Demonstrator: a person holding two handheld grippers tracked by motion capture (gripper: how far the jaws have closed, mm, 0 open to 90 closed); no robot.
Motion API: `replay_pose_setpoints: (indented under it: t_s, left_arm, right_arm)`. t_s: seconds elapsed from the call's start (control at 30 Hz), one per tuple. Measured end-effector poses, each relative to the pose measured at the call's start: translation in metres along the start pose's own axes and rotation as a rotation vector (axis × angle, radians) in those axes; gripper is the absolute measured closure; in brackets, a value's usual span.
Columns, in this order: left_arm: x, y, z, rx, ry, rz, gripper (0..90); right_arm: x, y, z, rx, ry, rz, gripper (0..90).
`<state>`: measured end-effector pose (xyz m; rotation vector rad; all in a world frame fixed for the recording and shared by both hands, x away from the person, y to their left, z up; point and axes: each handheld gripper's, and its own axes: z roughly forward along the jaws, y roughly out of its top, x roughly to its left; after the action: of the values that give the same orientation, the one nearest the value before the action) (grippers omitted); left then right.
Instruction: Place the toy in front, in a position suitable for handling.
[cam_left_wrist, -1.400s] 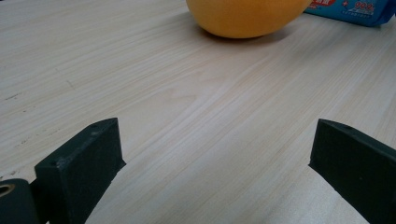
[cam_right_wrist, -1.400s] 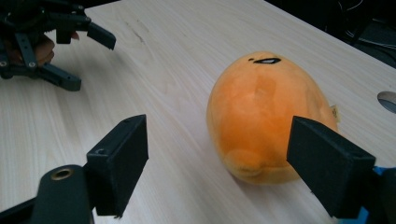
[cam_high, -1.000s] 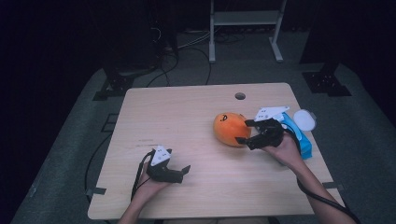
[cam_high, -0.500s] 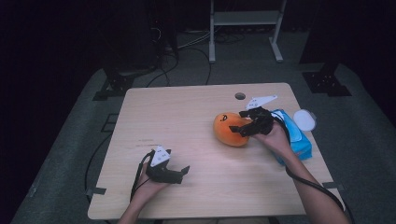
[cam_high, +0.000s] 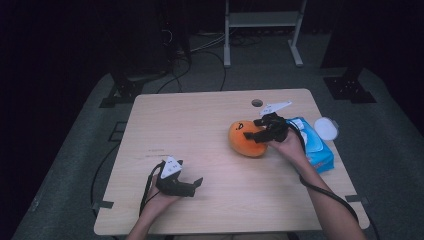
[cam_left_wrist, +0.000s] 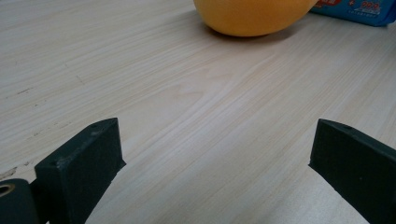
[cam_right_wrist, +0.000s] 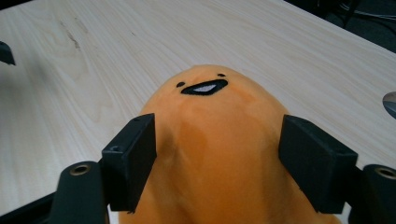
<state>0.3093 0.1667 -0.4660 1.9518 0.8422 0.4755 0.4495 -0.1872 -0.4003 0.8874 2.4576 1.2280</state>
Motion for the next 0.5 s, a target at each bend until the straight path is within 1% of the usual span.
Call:
replay_pose_setpoints:
  t_s: [0.03, 0.07, 0.1, 0.13, 0.17, 0.2, 0.23, 0.27, 0.3, 0.37, 0.4, 0.43, 0.47, 0.5]
  left_arm:
    - [0.0001, 0.0, -0.0001, -0.002, 0.0, 0.001, 2.0]
    - [0.0001, 0.0, -0.0001, -0.002, 0.0, 0.001, 2.0]
    - [0.0002, -0.0002, -0.0002, -0.002, 0.001, 0.002, 2.0]
    - [0.0002, -0.0002, -0.0002, -0.002, 0.001, 0.002, 2.0]
    - [0.0004, -0.0003, -0.0007, -0.001, -0.004, -0.01, 2.0]
    - [0.0008, -0.0003, -0.0011, -0.002, -0.008, -0.019, 2.0]
    - [0.0008, -0.0003, -0.0011, -0.002, -0.008, -0.019, 2.0]
    - [0.0012, -0.0003, -0.0013, -0.004, -0.01, -0.024, 2.0]
    - [0.0012, -0.0003, -0.0017, -0.005, -0.009, -0.029, 2.0]
    - [0.0018, -0.0003, -0.003, -0.008, -0.01, -0.035, 2.0]
    - [0.0018, -0.0003, -0.003, -0.008, -0.01, -0.035, 2.0]
    - [0.002, -0.0003, -0.003, -0.012, -0.009, -0.038, 2.0]
    - [0.0021, -0.0003, -0.0032, -0.013, -0.01, -0.039, 2.0]
    - [0.0022, -0.0003, -0.0035, -0.014, -0.011, -0.038, 2.0]
  right_arm:
    - [0.0007, -0.0009, 0.0027, 0.0, -0.011, 0.003, 31.7]
    - [0.0007, -0.0009, 0.0027, 0.0, -0.011, 0.003, 31.7]
    - [0.0007, -0.0019, 0.0044, 0.002, -0.016, 0.003, 35.6]
    - [0.0007, -0.0019, 0.0044, 0.002, -0.016, 0.003, 35.6]
    - [0.0005, -0.0035, 0.0069, 0.008, -0.013, 0.003, 40.7]
    - [0.0003, -0.0041, 0.0083, 0.011, -0.012, 0.005, 43.6]
    - [0.0002, -0.0047, 0.0092, 0.014, -0.008, 0.008, 45.8]
    - [0.0002, -0.0047, 0.0092, 0.014, -0.008, 0.008, 45.8]
    - [0.0008, -0.0056, 0.0105, 0.015, -0.01, 0.015, 49.7]
    - [0.0021, -0.0063, 0.0111, 0.012, -0.011, 0.018, 53.0]
    - [0.0021, -0.0063, 0.0111, 0.012, -0.011, 0.018, 53.0]
    - [0.0026, -0.0065, 0.0111, 0.012, -0.014, 0.021, 54.6]
    - [0.0031, -0.0062, 0.0104, 0.014, -0.023, 0.023, 58.2]
    - [0.0033, -0.0059, 0.01, 0.015, -0.028, 0.025, 59.4]
